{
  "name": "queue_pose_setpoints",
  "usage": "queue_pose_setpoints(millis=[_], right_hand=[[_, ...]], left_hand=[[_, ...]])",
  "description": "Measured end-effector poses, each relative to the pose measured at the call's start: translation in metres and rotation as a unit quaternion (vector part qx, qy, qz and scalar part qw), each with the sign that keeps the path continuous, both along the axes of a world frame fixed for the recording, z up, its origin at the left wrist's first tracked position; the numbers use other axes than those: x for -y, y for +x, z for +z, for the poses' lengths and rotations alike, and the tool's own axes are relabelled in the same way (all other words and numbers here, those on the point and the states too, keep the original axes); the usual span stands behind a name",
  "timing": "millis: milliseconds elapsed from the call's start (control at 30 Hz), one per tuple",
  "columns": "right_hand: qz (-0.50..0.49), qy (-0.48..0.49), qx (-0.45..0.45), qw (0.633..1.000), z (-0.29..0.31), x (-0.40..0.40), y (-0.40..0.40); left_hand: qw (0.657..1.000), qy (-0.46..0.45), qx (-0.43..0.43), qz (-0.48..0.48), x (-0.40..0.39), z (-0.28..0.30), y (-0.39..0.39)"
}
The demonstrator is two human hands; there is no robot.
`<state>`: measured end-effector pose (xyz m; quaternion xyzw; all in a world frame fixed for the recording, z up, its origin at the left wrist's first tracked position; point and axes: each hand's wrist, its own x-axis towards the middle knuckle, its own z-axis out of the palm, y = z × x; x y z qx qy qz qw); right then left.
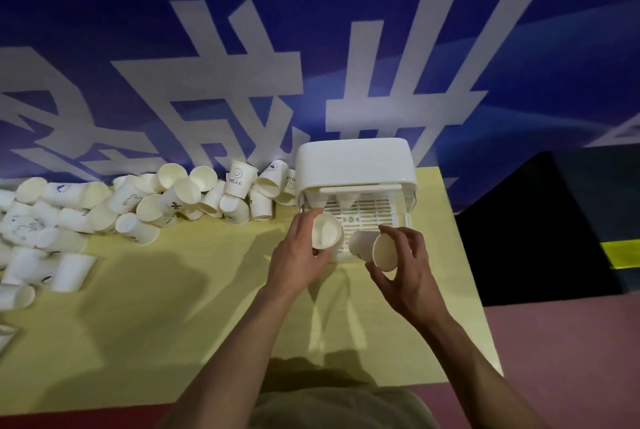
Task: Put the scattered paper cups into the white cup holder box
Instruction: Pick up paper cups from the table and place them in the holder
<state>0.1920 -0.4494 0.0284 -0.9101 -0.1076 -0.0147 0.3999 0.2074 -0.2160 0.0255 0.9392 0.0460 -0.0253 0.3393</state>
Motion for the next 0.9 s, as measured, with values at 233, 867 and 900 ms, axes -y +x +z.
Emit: queue_pose_setpoints(millis=[233, 867, 900], right_hand=[[-0.007, 0.022, -0.008, 1.0, -0.007, 0.02, 0.01], [0.062, 0.009, -0.025, 0.998, -0.007, 0.001, 0.053], [0.068, 0.009, -0.022, 0.997, -0.005, -0.003, 0.055]], left_hand=[[0.998, 0.021, -0.057, -0.001, 0.014, -0.026, 0.016], [0.989, 0.014, -0.148, 0.028, 0.012, -0.059, 0.018], [0.99, 0.012, -0.14, 0.03, 0.01, -0.058, 0.015]])
